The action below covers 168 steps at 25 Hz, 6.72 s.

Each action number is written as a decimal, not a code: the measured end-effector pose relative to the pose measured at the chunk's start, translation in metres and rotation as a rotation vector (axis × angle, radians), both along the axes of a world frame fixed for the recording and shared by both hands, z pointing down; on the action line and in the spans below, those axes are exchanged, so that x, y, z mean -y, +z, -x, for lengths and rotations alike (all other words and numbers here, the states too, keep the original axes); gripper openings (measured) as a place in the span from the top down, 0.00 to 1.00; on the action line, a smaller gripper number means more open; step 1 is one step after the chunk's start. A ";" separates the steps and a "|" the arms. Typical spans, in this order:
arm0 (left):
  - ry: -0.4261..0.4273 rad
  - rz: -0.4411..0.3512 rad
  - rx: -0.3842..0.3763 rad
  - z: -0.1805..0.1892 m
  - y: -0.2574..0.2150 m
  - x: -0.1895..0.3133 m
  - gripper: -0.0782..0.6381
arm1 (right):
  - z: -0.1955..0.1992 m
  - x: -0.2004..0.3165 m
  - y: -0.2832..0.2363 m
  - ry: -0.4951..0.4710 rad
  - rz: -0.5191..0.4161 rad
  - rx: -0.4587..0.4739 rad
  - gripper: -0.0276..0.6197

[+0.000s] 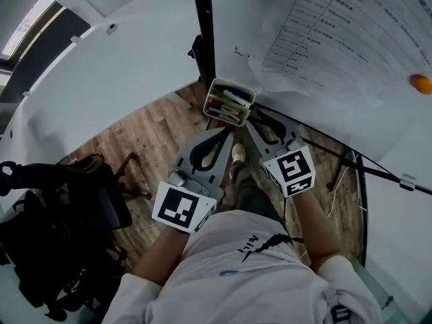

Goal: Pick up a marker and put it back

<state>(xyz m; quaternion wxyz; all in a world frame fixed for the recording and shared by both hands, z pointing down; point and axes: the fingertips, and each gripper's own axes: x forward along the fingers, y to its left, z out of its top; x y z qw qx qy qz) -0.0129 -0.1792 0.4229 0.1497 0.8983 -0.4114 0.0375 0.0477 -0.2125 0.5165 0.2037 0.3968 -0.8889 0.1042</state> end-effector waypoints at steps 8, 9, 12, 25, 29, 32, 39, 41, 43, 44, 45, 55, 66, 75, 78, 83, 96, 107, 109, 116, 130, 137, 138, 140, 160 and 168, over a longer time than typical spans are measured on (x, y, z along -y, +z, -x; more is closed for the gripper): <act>-0.083 0.008 -0.035 0.005 0.005 0.032 0.88 | 0.011 0.028 0.029 -0.094 -0.042 -0.125 0.79; -0.087 0.014 -0.035 0.007 0.007 0.033 0.88 | 0.012 0.028 0.033 -0.102 -0.040 -0.138 0.79; -0.091 0.022 -0.037 0.009 0.010 0.036 0.88 | 0.012 0.030 0.041 -0.110 -0.042 -0.186 0.79; -0.075 0.018 -0.048 0.014 0.010 0.035 0.88 | 0.009 0.028 0.029 -0.063 -0.040 -0.161 0.84; -0.055 0.036 -0.035 0.014 0.010 0.028 0.88 | 0.003 0.026 0.012 -0.016 -0.008 -0.068 0.84; -0.040 0.025 -0.042 0.013 0.003 0.024 0.87 | -0.004 0.024 -0.003 0.023 0.019 0.001 0.84; 0.001 0.011 -0.056 0.009 -0.012 0.010 0.88 | -0.004 0.004 -0.047 0.064 -0.010 0.092 0.84; 0.015 -0.005 -0.063 0.009 -0.020 0.006 0.88 | -0.002 -0.002 -0.062 0.067 -0.038 0.104 0.84; 0.027 -0.022 -0.070 0.009 -0.028 0.004 0.88 | 0.000 -0.008 -0.074 0.076 -0.060 0.118 0.84; 0.032 -0.030 -0.073 0.010 -0.033 0.002 0.88 | 0.001 -0.011 -0.079 0.081 -0.069 0.126 0.84; 0.036 -0.038 -0.075 0.010 -0.037 0.000 0.88 | 0.001 -0.014 -0.086 0.085 -0.078 0.132 0.84; 0.060 -0.105 -0.113 0.017 -0.077 -0.027 0.88 | 0.003 -0.049 -0.145 0.116 -0.180 0.165 0.84; 0.098 -0.192 -0.101 0.019 -0.111 -0.058 0.88 | 0.010 -0.077 -0.180 0.129 -0.252 0.181 0.84; 0.093 -0.184 -0.132 0.022 -0.115 -0.066 0.88 | 0.012 -0.087 -0.185 0.136 -0.264 0.179 0.84; 0.087 -0.183 -0.133 0.023 -0.115 -0.066 0.88 | 0.013 -0.088 -0.186 0.135 -0.267 0.174 0.84; 0.080 -0.184 -0.136 0.024 -0.116 -0.066 0.88 | 0.013 -0.088 -0.183 0.135 -0.262 0.174 0.84; 0.073 -0.164 -0.133 0.019 -0.107 -0.054 0.88 | 0.009 -0.075 -0.170 0.132 -0.236 0.171 0.84; 0.005 -0.095 -0.106 0.016 -0.069 -0.018 0.88 | -0.005 -0.042 -0.123 0.117 -0.169 0.102 0.84; -0.008 -0.078 -0.106 0.016 -0.059 -0.010 0.88 | -0.006 -0.034 -0.113 0.109 -0.152 0.096 0.84; -0.038 -0.030 -0.105 0.010 -0.030 0.013 0.88 | -0.013 -0.010 -0.068 0.078 -0.084 0.053 0.84; -0.118 0.038 -0.103 0.013 0.007 0.038 0.88 | 0.002 0.025 -0.004 -0.023 0.028 -0.005 0.84; -0.159 0.054 -0.103 0.021 0.014 0.041 0.88 | 0.011 0.033 0.016 -0.059 0.057 -0.009 0.84; -0.162 0.056 -0.105 0.022 0.014 0.041 0.88 | 0.012 0.032 0.019 -0.064 0.063 -0.008 0.84; -0.165 0.061 -0.107 0.022 0.013 0.040 0.88 | 0.012 0.031 0.024 -0.070 0.074 -0.010 0.84; -0.100 0.057 -0.098 0.013 0.008 0.026 0.88 | -0.004 0.021 0.024 0.012 0.058 -0.077 0.79; -0.058 0.034 -0.082 0.013 -0.006 0.007 0.88 | 0.007 0.004 -0.031 0.053 -0.047 0.000 0.86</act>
